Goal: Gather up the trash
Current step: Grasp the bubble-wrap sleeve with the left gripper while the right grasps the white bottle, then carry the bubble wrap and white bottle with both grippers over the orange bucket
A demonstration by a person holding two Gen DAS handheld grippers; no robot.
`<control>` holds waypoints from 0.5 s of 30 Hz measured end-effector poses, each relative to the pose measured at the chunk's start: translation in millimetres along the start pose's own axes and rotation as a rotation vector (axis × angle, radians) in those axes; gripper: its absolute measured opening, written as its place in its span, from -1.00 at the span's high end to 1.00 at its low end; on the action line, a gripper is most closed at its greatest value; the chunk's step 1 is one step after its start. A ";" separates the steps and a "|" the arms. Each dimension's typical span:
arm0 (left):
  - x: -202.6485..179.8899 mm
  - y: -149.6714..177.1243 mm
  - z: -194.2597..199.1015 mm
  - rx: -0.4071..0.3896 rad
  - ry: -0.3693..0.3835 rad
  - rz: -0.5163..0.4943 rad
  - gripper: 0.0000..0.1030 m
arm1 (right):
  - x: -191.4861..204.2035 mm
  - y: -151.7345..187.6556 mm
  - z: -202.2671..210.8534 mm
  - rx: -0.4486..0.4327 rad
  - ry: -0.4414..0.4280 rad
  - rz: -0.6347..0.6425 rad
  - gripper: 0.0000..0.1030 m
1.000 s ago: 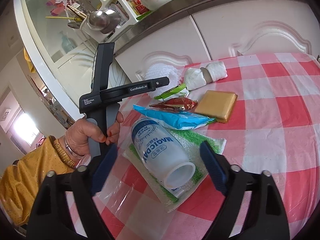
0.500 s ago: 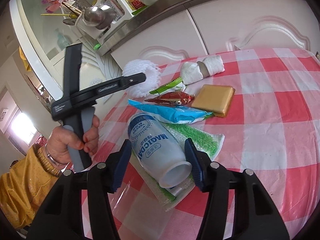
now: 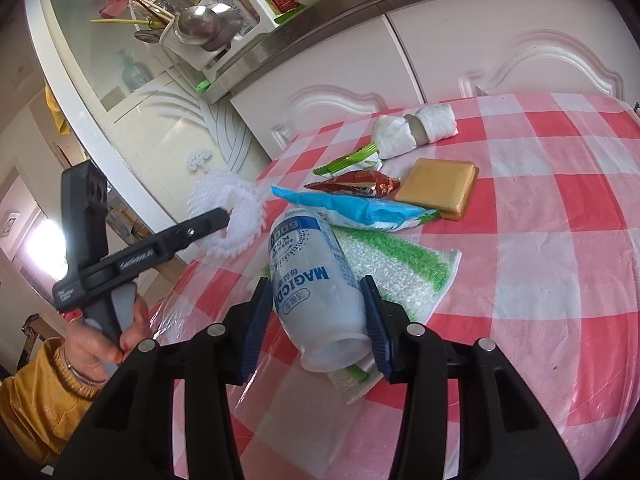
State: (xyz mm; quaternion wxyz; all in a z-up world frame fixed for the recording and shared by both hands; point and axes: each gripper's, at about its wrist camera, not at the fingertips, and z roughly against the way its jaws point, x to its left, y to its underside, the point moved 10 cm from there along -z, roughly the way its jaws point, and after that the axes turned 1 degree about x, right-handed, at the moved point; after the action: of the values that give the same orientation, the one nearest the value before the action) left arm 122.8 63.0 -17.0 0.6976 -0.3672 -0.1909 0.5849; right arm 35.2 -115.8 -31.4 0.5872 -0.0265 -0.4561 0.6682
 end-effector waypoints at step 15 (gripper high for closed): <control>-5.4 59.8 61.9 0.021 0.022 0.068 -0.18 | 8.6 9.1 21.1 -0.043 -0.091 -0.076 0.10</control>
State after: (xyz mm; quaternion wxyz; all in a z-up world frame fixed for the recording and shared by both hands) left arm 38.1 78.5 -19.4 0.6832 -0.3727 -0.1645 0.6061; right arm 13.6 -120.1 -20.6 0.5901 0.0084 -0.4973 0.6359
